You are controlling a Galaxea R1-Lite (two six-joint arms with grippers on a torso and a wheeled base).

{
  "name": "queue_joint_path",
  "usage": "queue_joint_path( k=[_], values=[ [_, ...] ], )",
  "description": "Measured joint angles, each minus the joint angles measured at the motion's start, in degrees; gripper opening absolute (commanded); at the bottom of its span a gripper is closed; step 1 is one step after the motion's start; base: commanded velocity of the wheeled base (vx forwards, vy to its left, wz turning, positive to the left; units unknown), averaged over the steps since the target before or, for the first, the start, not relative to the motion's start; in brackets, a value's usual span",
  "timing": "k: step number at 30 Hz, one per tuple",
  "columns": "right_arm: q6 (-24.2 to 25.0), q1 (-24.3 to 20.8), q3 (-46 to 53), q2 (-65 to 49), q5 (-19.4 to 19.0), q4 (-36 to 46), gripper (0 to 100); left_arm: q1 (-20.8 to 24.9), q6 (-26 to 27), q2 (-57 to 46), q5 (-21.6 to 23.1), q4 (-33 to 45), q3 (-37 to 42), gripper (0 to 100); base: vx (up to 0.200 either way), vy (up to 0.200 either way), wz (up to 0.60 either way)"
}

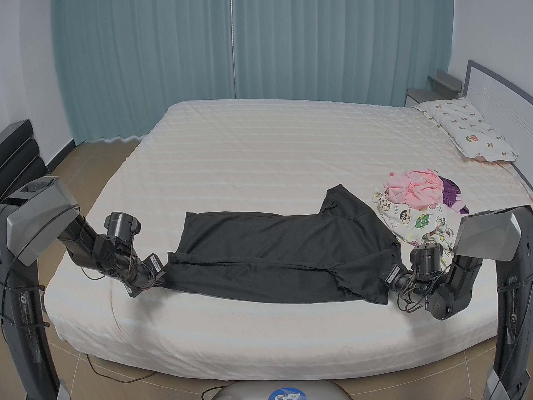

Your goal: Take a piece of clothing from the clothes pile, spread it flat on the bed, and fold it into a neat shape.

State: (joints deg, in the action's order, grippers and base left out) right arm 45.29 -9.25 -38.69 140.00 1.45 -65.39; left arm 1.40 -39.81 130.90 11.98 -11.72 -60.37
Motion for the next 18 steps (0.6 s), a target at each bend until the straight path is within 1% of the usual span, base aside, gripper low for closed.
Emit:
queue_joint_path(
  k=[13,18],
  values=[
    [0.09,0.02,4.71,-3.73,0.07,-0.51,0,-0.28,-0.01,-2.05,-0.27,0.28,2.40,0,0.000,0.000,0.00],
    [0.01,0.13,6.61,-6.36,0.05,-0.11,0,-0.30,0.10,-3.17,-2.74,0.37,3.34,0,0.000,0.000,0.00]
  ],
)
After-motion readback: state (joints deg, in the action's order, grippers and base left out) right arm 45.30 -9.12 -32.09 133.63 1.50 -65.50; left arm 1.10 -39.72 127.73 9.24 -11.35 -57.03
